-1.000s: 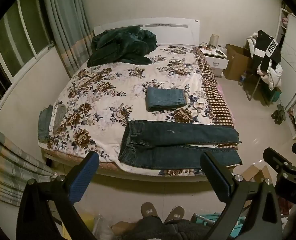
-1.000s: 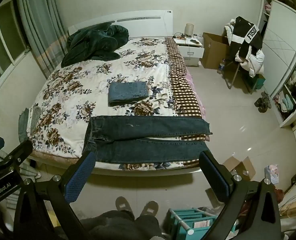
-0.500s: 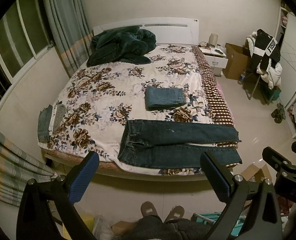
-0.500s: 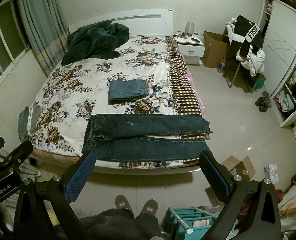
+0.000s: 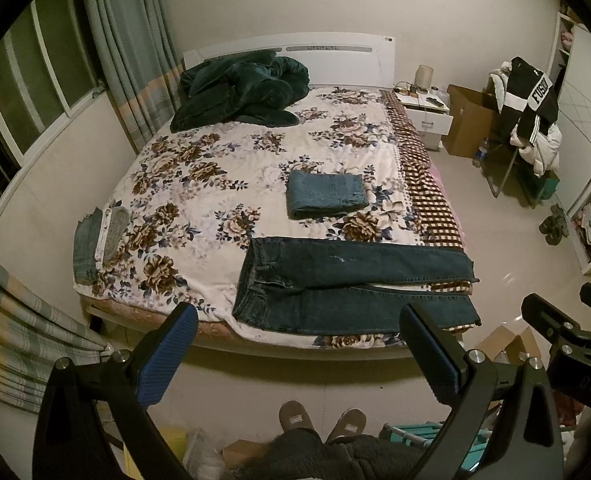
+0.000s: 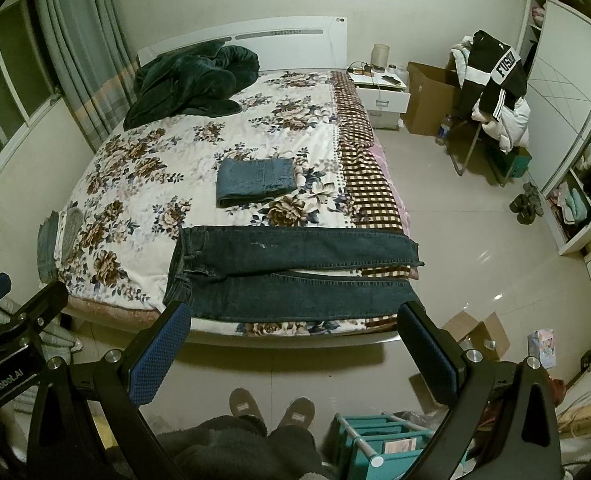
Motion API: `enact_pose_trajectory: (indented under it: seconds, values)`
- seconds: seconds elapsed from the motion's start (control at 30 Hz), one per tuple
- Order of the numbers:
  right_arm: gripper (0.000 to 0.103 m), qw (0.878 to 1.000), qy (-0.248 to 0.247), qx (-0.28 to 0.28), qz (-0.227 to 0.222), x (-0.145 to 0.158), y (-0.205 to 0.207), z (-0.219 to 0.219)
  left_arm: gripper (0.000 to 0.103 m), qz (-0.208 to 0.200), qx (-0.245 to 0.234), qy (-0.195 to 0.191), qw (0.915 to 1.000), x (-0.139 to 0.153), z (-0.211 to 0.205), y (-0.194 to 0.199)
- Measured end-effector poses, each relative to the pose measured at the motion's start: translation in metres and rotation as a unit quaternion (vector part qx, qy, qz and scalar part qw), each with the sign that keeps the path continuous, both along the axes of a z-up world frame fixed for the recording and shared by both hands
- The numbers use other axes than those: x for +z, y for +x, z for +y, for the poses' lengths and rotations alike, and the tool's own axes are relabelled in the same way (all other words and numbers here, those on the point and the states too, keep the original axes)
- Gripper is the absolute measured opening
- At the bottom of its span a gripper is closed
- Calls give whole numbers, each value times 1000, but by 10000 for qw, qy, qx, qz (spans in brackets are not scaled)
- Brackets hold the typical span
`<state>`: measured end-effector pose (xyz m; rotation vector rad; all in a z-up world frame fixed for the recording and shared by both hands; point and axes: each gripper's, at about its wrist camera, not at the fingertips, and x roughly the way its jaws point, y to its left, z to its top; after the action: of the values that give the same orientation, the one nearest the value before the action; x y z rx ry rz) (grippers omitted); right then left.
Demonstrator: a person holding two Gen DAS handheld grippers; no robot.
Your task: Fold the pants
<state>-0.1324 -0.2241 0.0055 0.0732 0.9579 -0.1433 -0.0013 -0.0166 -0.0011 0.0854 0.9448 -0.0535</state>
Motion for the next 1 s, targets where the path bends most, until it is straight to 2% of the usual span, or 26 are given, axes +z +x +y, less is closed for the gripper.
enact_pose_trajectory:
  seconds: [0.3,0.4,1.0]
  values:
    - [103,10000,-4,-11,9,-7,-16,6,103,0,3,10,10000,-3,-5,0]
    - [103,10000,18,0,4,-20,-14,11,103,-1,2,11,10000,-3,-4,0]
    - [103,10000,41,4,12,-15,-14,6,103,18,5,2,10000,-2,-4,1]
